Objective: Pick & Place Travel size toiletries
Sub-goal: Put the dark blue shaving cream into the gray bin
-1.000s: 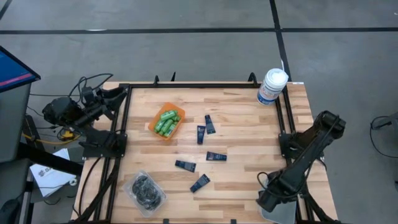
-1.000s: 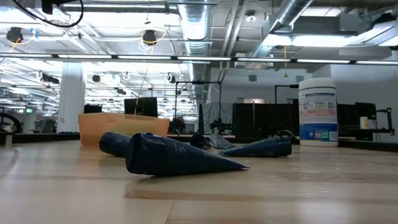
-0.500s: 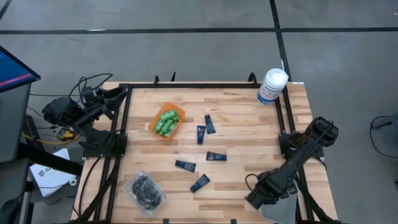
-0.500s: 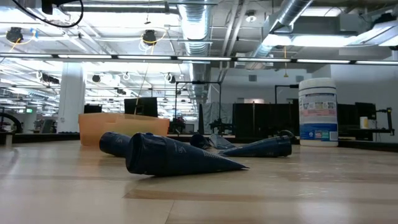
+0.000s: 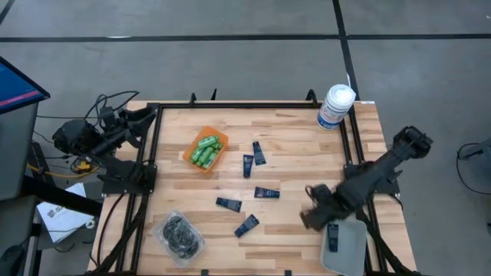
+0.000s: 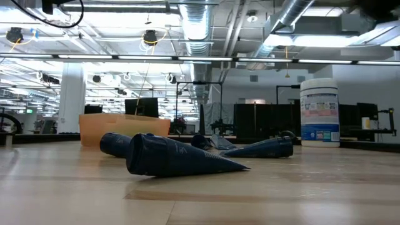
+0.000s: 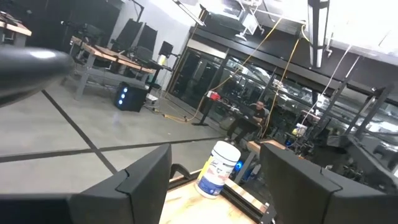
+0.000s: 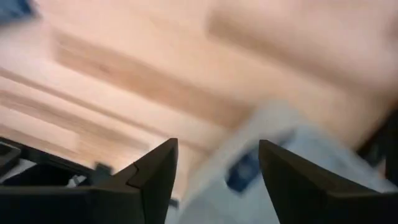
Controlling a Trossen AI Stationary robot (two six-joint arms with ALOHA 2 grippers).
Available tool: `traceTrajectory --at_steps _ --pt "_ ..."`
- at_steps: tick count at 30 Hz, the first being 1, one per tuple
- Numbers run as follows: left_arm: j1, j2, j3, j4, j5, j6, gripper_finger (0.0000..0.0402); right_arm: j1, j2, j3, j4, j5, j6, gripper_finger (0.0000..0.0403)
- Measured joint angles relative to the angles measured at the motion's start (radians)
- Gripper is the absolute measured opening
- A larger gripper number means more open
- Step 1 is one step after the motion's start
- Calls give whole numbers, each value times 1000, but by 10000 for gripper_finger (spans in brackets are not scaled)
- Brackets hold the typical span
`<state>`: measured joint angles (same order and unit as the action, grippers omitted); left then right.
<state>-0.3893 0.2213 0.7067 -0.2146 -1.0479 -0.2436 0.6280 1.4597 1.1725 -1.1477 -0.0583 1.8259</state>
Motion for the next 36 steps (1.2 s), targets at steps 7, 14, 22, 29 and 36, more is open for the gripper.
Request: traceTrajectory --at_steps 7,14,22,29,36 --pt "-1 -60 0 -27 89 0 241 -279 24 0 129 25 -646 197" --pt "-1 -89 0 -111 95 -8 241 -431 171 2 275 5 -1123 207" --pt "-1 -91 -120 -120 103 -55 241 -469 272 57 308 -8 -1393 260" --pt "-1 -91 -319 -119 138 -223 241 -464 361 89 316 -28 -1467 265" --pt "-1 -91 -438 -82 233 -269 241 -466 426 89 323 -34 -1497 265"
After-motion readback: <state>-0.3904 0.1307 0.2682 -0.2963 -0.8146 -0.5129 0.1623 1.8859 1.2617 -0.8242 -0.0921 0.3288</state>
